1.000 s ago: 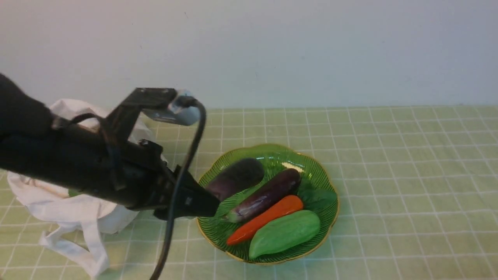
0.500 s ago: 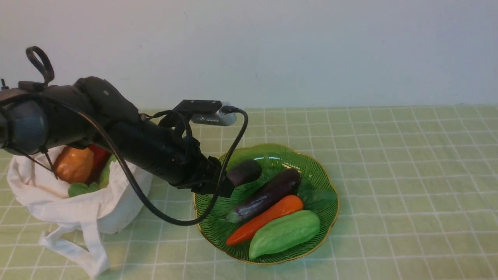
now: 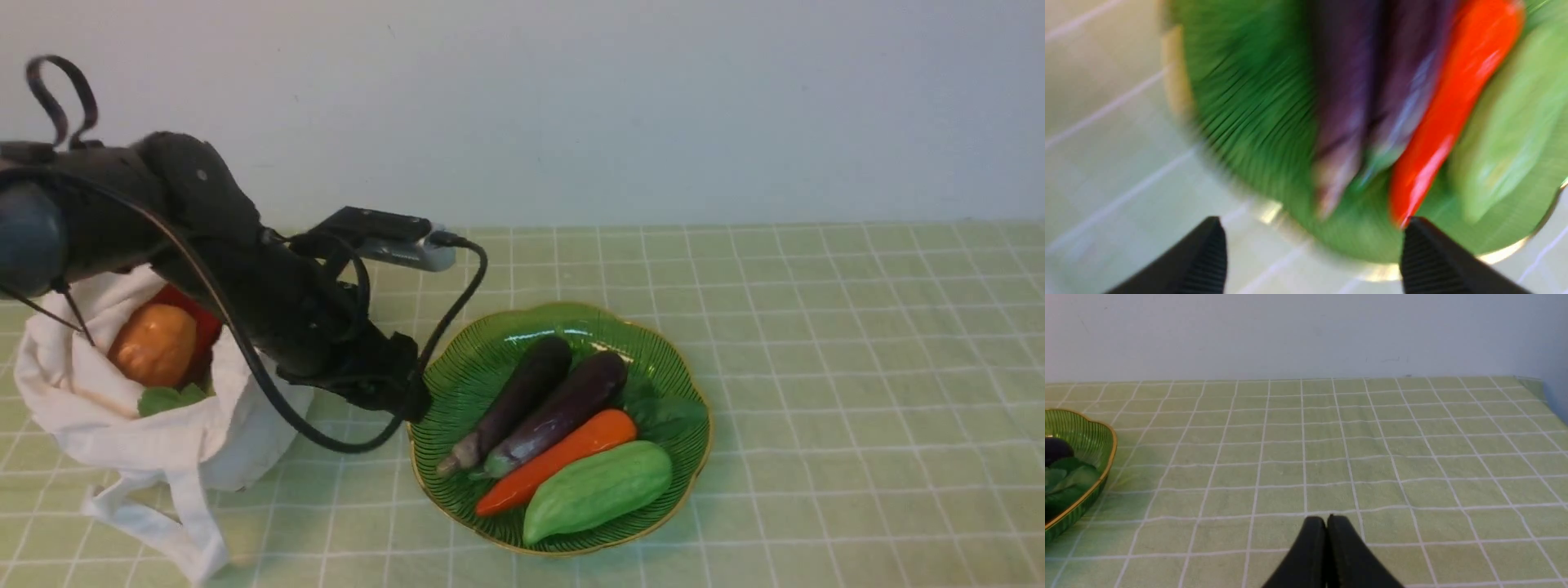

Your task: Take vegetables from bag on green coffee tablecloth place on plate.

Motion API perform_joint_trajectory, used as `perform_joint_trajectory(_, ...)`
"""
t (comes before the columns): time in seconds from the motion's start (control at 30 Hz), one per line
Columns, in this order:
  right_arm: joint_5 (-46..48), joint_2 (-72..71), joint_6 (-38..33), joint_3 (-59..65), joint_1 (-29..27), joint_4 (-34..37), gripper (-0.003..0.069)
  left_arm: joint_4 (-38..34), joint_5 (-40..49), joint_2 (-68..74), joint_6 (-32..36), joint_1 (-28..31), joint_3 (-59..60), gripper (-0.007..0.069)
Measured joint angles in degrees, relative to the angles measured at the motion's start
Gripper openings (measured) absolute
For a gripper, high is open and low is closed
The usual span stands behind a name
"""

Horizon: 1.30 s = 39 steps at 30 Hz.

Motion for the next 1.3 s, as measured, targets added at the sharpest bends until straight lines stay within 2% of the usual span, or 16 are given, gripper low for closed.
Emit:
perform_joint_trajectory(0.03, 0.0, 0.0, 0.0, 0.0, 0.0, 0.0, -0.0016, 5.1, 1.2, -2.9, -5.1, 0.4, -0.4, 0.0347)
perform_joint_trajectory(0.07, 0.0, 0.0, 0.0, 0.0, 0.0, 0.0, -0.0016, 7.8, 1.5, -5.1, -7.2, 0.5, -0.4, 0.0292)
perform_joint_trajectory(0.1, 0.0, 0.0, 0.0, 0.0, 0.0, 0.0, -0.0016, 7.8, 1.6, -5.1, -7.7, 0.5, -0.4, 0.0292)
perform_joint_trajectory(0.13, 0.0, 0.0, 0.0, 0.0, 0.0, 0.0, -0.0016, 9.1, 1.9, -6.6, -8.9, 0.5, -0.4, 0.0233)
perform_joint_trajectory(0.17, 0.0, 0.0, 0.0, 0.0, 0.0, 0.0, -0.0016, 12.2, 2.4, -12.5, -11.3, 0.5, -0.4, 0.0082)
perform_joint_trajectory(0.27, 0.0, 0.0, 0.0, 0.0, 0.0, 0.0, -0.0016, 13.3, 2.4, -21.1, -12.0, 0.5, -0.1, 0.0011)
perform_joint_trajectory(0.47, 0.0, 0.0, 0.0, 0.0, 0.0, 0.0, -0.0016, 12.6, 0.5, -36.9, -12.1, 0.5, 6.2, -0.0005)
perform_joint_trajectory(0.7, 0.0, 0.0, 0.0, 0.0, 0.0, 0.0, -0.0016, 11.7, -7.8, -52.9, -12.1, 0.5, 20.4, -0.0005)
perform_joint_trajectory(0.97, 0.0, 0.0, 0.0, 0.0, 0.0, 0.0, -0.0016, 10.0, -7.1, -59.1, -11.9, 0.5, 24.7, -0.0005)
perform_joint_trajectory(1.1, 0.0, 0.0, 0.0, 0.0, 0.0, 0.0, -0.0016, 13.2, -6.1, -59.8, -9.9, 0.5, 24.8, -0.0005)
perform_joint_trajectory(1.3, 0.0, 0.0, 0.0, 0.0, 0.0, 0.0, -0.0016, 13.7, -5.9, -59.7, -9.3, 0.5, 24.8, -0.0005)
